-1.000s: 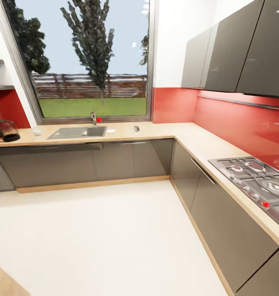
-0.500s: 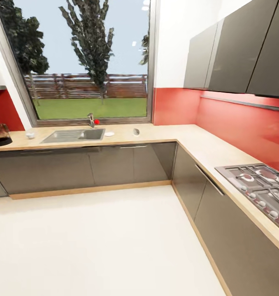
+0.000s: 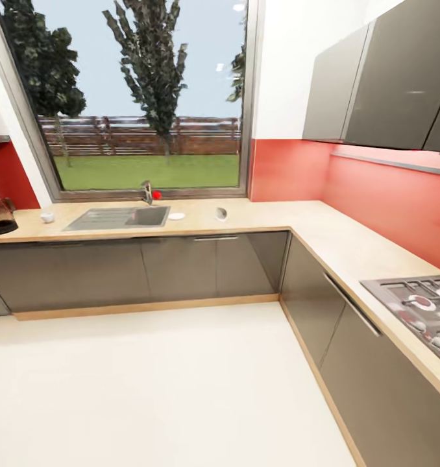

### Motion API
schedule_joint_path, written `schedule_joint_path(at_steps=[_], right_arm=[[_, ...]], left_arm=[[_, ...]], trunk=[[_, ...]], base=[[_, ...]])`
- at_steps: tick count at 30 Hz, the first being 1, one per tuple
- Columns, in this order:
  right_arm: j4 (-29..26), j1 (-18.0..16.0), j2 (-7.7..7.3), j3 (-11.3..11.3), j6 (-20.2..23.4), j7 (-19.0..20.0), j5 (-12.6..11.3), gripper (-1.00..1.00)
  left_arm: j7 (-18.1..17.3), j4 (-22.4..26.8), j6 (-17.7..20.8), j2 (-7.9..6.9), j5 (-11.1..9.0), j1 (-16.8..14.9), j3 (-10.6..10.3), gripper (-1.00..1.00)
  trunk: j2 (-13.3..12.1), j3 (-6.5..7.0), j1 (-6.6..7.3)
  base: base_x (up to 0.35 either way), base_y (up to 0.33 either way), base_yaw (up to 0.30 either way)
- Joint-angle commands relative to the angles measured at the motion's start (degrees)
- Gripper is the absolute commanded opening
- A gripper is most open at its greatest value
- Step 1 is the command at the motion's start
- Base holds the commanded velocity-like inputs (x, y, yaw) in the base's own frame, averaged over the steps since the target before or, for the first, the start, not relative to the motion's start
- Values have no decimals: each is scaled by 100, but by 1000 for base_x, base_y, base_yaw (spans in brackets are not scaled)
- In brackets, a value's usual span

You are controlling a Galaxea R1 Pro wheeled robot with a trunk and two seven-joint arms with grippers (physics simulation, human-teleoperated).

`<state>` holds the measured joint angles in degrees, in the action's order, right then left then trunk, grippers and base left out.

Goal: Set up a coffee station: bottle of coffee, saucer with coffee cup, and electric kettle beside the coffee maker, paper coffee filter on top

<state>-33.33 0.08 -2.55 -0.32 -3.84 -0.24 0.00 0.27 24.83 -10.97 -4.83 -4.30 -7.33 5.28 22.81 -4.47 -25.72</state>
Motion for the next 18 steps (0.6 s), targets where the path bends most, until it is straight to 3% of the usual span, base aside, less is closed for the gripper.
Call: schedule_joint_path(at_steps=[1,7,18], right_arm=[[-6,1,0,-3,-11,-2,0,100],[-10,1,0,-4,-12,-2,2,100],[-17,1,-15,5,-12,-2,32,100]], left_arm=[[3,-4,-16,-1,-45,-5,-9,100],[0,-4,-11,-1,-45,-5,-9,100],[7,-4,-10,-1,-47,-5,-9,100]], trunk=[[10,-11,-7],[10,-11,-7],[10,-11,-7]], base=[[336,0,227],[336,0,208],[336,0,23]])
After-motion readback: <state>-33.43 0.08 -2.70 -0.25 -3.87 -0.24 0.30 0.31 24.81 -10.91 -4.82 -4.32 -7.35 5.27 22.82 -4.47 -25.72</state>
